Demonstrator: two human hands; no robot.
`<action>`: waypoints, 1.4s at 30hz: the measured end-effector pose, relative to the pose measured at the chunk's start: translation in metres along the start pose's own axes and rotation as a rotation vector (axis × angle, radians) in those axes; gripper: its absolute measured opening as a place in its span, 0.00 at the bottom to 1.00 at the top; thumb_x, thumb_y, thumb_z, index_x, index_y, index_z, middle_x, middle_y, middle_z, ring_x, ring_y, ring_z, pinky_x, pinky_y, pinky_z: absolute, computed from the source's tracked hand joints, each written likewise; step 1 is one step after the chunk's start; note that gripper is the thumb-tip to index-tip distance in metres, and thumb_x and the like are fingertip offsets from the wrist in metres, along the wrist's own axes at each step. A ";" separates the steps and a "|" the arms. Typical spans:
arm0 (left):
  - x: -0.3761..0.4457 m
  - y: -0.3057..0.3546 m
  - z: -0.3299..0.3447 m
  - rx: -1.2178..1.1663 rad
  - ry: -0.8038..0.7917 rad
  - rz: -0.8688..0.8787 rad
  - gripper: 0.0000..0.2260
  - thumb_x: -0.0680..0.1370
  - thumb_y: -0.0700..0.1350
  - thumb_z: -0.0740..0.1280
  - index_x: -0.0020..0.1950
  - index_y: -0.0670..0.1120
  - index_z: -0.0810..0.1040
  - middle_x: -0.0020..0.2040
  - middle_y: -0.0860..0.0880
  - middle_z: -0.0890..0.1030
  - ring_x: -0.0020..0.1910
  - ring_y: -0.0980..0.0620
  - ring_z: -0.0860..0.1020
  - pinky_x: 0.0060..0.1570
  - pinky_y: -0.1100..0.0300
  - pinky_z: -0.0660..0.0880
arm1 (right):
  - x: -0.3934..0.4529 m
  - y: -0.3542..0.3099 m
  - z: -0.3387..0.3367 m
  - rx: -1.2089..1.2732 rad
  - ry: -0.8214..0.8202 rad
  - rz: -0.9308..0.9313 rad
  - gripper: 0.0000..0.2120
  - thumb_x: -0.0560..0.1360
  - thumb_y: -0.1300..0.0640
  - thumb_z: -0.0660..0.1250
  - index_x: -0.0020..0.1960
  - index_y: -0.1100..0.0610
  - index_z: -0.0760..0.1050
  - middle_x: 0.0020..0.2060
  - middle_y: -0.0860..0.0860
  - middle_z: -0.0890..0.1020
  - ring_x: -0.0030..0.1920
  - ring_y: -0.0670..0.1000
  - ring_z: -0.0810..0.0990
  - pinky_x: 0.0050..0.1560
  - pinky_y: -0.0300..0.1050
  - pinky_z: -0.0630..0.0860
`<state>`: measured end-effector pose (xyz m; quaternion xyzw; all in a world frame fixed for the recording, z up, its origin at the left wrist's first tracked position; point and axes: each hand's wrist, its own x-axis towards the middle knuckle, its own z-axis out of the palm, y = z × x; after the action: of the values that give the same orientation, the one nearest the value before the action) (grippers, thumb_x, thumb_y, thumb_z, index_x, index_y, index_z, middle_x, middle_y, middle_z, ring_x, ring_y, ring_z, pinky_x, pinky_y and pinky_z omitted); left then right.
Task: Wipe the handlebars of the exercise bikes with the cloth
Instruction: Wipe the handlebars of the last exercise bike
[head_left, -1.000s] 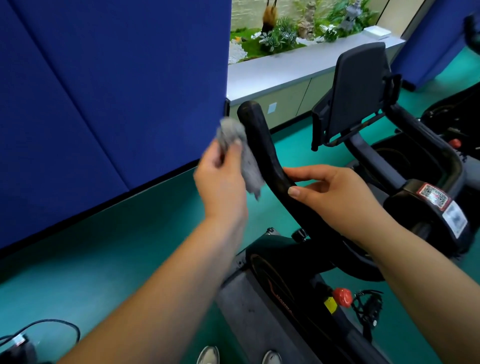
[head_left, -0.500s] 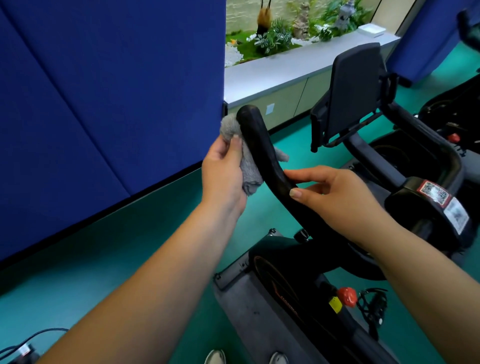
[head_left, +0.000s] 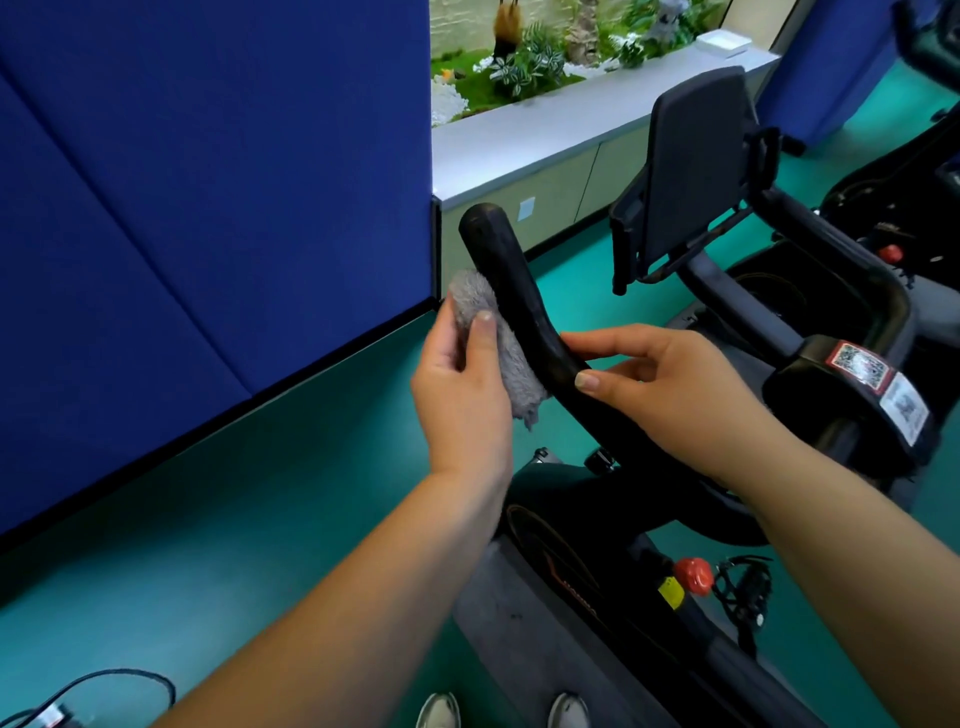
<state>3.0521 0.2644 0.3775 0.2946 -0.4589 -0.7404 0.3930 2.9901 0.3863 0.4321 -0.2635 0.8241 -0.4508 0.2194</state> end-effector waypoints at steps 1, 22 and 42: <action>-0.008 -0.004 -0.002 0.016 0.010 -0.009 0.14 0.80 0.42 0.63 0.65 0.49 0.76 0.56 0.56 0.82 0.56 0.59 0.79 0.56 0.61 0.75 | 0.000 0.001 0.001 0.005 0.006 -0.007 0.14 0.74 0.59 0.72 0.50 0.38 0.80 0.35 0.54 0.86 0.39 0.57 0.84 0.43 0.47 0.83; -0.092 -0.042 0.036 -0.337 0.263 -0.276 0.12 0.81 0.38 0.60 0.61 0.41 0.78 0.55 0.40 0.82 0.52 0.44 0.81 0.56 0.47 0.77 | 0.003 0.038 -0.063 -0.251 -0.334 -0.302 0.18 0.73 0.63 0.71 0.53 0.41 0.81 0.45 0.44 0.84 0.42 0.44 0.83 0.52 0.52 0.80; -0.136 -0.073 0.050 -0.325 0.287 -0.290 0.12 0.82 0.42 0.59 0.62 0.40 0.76 0.51 0.40 0.82 0.47 0.44 0.81 0.54 0.49 0.77 | -0.032 0.068 -0.097 -0.230 -0.478 -0.440 0.17 0.71 0.65 0.72 0.52 0.43 0.81 0.50 0.44 0.81 0.43 0.40 0.81 0.53 0.34 0.76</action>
<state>3.0597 0.4228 0.3415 0.3924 -0.2263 -0.8036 0.3860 2.9403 0.4983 0.4255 -0.5559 0.7183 -0.3171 0.2727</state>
